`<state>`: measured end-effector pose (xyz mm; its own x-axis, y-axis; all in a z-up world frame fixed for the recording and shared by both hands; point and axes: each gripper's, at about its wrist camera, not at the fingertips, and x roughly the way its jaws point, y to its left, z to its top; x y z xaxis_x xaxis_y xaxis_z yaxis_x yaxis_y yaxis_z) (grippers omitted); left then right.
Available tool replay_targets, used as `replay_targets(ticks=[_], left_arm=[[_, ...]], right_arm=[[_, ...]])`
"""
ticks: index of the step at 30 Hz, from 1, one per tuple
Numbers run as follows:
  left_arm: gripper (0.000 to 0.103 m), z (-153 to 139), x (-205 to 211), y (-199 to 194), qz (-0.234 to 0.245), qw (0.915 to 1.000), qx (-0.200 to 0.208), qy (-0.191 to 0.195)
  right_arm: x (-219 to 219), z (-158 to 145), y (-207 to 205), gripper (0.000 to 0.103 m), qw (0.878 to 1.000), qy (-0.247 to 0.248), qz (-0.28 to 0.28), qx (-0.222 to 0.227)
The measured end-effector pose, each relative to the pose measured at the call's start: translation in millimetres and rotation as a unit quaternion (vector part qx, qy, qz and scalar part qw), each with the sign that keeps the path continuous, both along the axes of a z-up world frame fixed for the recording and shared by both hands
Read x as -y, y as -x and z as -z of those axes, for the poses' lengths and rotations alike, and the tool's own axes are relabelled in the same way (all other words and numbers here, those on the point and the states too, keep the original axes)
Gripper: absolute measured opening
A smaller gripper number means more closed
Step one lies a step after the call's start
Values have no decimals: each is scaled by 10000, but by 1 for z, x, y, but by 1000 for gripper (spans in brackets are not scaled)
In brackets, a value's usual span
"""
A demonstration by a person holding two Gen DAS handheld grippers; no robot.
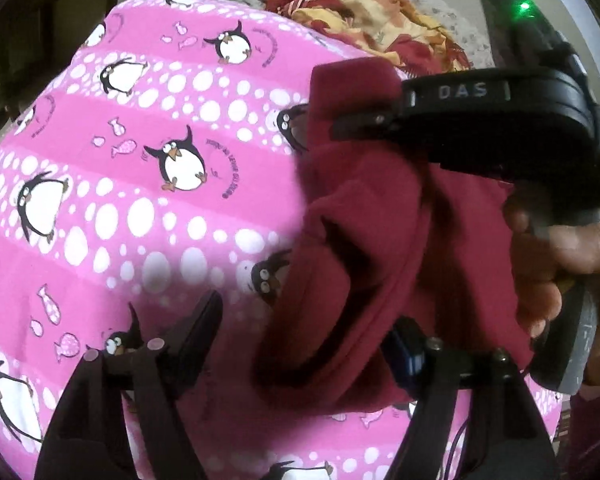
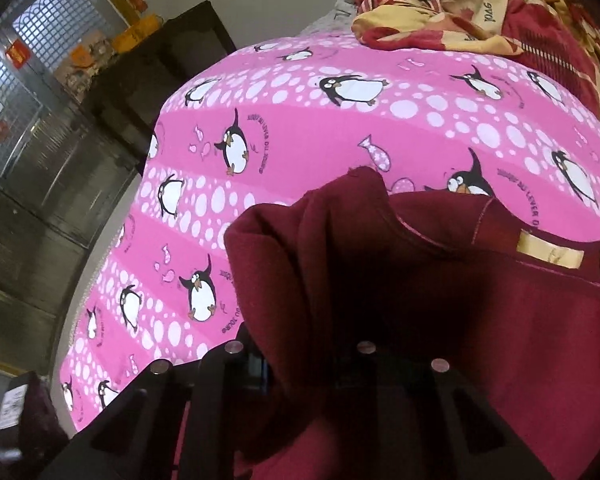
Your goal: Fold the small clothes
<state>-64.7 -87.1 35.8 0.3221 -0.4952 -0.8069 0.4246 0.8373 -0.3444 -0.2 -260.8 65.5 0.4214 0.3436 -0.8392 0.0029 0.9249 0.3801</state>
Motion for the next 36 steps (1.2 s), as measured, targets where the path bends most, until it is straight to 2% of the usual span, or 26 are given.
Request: replay_targets(ticks=[2,4,6,7,13,18,21,24,28,31,33,35,36], left_arm=[[71,-2,6,2,78,9999,79,-45],[37,-5,13,5,222,9997,17,-38],[21,-12,17,11,365,9992,-100,119],[20,-16,20,11,422,9990,-76,148],[19,-57,60,32,949,9948,167,333],[19,-92,120,59,1609,9848,449,478],[19,-98,167,79,2014,9771,513,455],[19,-94,198,100,2274,9718,530,338],[19,-69,232,111,2440,9691,315,173],[19,-54,245,116,2457,9687,345,-16],[21,-46,247,115,2451,9691,261,-80],[31,-44,248,113,2476,9688,91,-16],[46,-46,245,114,2527,9675,-4,44]], right_arm=[[1,-3,5,23,10000,-31,-9,49],[2,-5,5,23,9999,-66,-15,96],[9,-11,12,23,9999,-74,-28,135],[14,-15,15,23,9998,-74,-25,176],[59,-52,44,21,9989,-77,103,453],[120,-86,82,21,9963,129,413,741],[163,-91,106,21,9940,178,776,744],[201,-78,126,21,9917,201,1122,596],[238,-47,146,20,9879,71,1517,312],[252,-22,151,20,9848,-140,1716,210],[251,-11,147,20,9842,-82,1760,167],[249,-5,143,20,9841,84,1759,238],[248,-5,144,22,9839,179,1754,303]])
